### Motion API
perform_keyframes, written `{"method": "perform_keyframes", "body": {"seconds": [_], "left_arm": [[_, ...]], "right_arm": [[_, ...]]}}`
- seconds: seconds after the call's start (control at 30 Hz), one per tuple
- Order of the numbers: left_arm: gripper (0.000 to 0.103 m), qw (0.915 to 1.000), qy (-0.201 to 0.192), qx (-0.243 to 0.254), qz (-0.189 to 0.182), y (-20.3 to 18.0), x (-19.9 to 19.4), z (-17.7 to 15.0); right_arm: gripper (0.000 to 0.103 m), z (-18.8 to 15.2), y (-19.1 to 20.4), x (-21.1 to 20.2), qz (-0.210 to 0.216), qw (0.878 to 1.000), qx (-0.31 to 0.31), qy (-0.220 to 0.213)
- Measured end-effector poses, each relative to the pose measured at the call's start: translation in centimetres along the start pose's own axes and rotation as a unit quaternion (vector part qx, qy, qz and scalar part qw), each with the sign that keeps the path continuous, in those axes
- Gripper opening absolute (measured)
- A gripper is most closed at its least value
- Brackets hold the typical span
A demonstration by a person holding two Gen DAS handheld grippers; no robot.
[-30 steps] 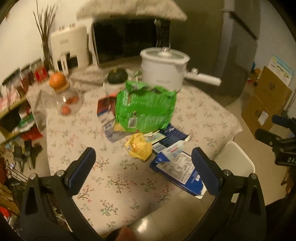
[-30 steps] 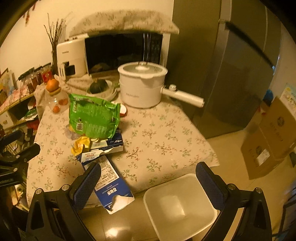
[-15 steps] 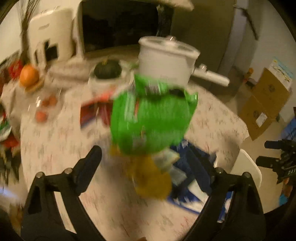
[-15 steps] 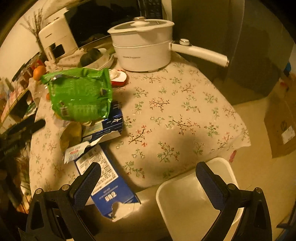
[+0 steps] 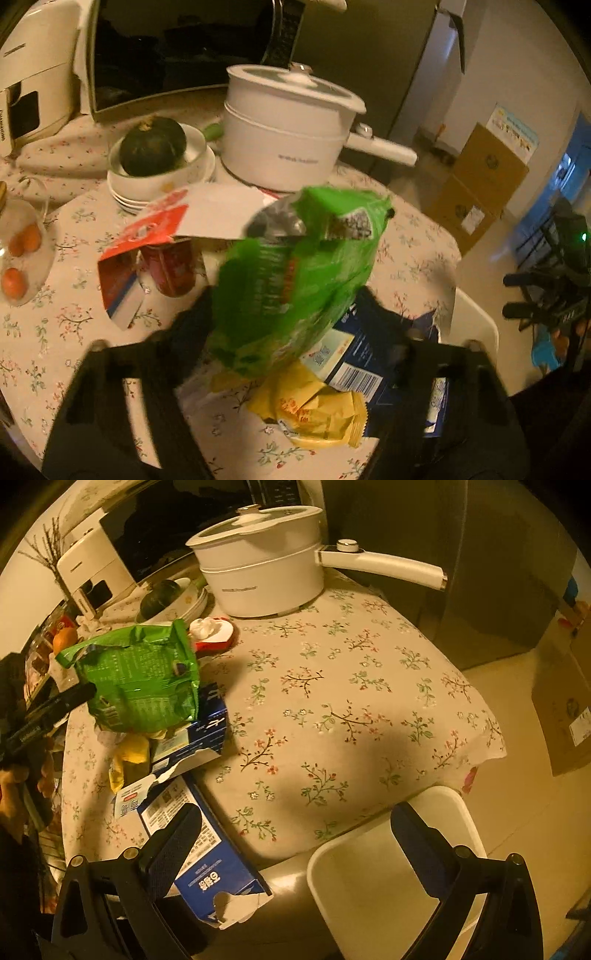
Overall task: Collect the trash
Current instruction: 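Reach the left gripper to the green chip bag and grasp it, then lift the green chip bag with the left gripper while the right gripper grasps the blue box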
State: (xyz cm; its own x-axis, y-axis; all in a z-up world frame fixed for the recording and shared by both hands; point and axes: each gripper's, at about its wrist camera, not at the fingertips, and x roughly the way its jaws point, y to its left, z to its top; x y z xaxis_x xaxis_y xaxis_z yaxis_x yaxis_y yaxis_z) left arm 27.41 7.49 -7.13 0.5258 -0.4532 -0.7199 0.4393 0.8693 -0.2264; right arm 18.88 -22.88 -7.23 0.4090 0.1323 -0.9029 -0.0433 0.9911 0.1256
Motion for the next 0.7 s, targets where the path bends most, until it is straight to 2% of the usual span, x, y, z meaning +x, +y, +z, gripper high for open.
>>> {"method": "perform_keyframes", "body": {"seconds": [0.03,0.07,0.17,0.37,0.47,0.7], "left_arm": [[0.054,1.0,0.007,0.005,0.003,-0.3,0.3,-0.1],[0.044,0.9998,0.012,0.01,0.008,-0.4,0.4,-0.2],[0.032,0.9995,0.015,0.016,0.023,-1.0,0.5,-0.5],[0.009,0.9996,0.012,0.006,0.024,-2.1,-0.1,-0.8],[0.008,0.9991,-0.004,0.012,0.04,-3.3,-1.3,-0.6],[0.008,0.9971,-0.053,0.005,0.053,-5.4,-5.8,0.2]], "right_arm": [[0.103,0.0,0.0,0.1,0.003,1.0,0.002,0.001],[0.103,0.0,0.1,0.2,0.004,1.0,0.003,0.003],[0.103,0.0,0.4,0.6,0.014,1.0,0.008,0.007],[0.103,0.0,1.4,1.6,0.051,0.998,0.024,0.018],[0.102,0.0,2.4,2.2,0.086,0.996,0.028,0.023],[0.087,0.2,5.0,4.3,0.161,0.984,0.057,0.043]]}}
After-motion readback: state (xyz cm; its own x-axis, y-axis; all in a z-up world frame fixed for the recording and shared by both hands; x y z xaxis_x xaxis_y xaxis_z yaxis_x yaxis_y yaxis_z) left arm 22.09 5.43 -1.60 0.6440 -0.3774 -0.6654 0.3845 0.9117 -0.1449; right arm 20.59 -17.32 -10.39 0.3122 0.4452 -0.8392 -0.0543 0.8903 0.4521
